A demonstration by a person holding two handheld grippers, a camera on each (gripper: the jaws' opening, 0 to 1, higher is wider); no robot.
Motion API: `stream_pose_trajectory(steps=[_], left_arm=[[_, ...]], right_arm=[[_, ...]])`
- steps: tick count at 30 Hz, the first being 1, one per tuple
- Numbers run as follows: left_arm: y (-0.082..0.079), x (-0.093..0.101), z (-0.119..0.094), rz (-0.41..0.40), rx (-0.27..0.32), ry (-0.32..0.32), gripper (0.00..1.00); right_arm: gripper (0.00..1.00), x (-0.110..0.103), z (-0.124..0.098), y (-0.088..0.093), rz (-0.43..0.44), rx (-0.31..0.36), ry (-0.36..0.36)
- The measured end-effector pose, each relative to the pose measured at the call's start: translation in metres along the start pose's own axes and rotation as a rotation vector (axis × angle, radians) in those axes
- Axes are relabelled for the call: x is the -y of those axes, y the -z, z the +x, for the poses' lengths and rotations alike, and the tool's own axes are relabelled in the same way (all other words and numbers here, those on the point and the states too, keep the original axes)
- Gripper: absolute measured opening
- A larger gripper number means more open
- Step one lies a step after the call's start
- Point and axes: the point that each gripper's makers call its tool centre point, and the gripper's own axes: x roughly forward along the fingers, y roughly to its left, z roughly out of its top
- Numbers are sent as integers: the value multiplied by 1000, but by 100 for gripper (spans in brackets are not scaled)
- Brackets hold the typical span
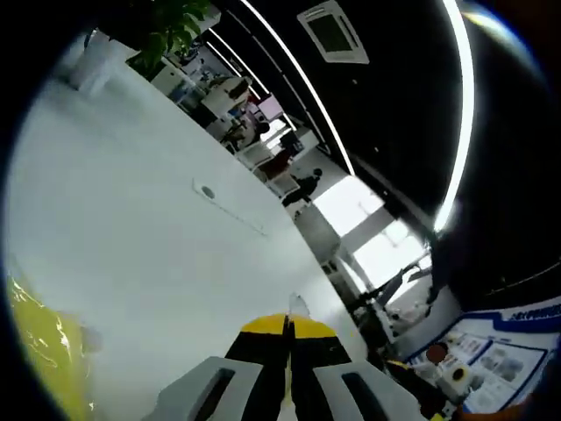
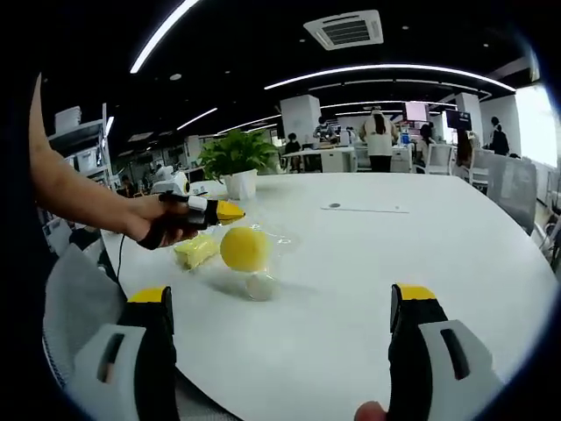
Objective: Compare the silicone blocks by pressing each to a similar depth, holding the contact briefly, and releasing to observe deformation and rebound differences across the visible hardness samples.
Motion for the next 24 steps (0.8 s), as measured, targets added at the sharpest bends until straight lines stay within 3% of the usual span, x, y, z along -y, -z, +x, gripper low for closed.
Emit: stream_pose_trajectory(steps=[2,4,6,9,13,16,20,24], left_arm=[[3,-8,3,18,-14,-17,0],[4,-9,4,-24,-16,-8,0],[7,-15,8,19,-37,-23,0],[10,-20,12,20,-50,-37,0],[23,-42,12,116,-107,-126,0],[24,-44,13,131,-110,-105,0],[23,-48,18,129,-121,-108,0],[26,-64,21,105,-147,-172,0]], right_arm=[[96,-2,1,0,4,0,-3],[96,-4,1,2,7,-2,-4],[96,-5,0,4,11,-3,-4],[96,-8,-2,7,9,-10,-2],[96,-5,-5,11,16,-15,3],[96,-4,-7,12,25,-19,7],[96,-4,-9,12,25,-22,11],[96,-2,-8,11,31,-10,19]])
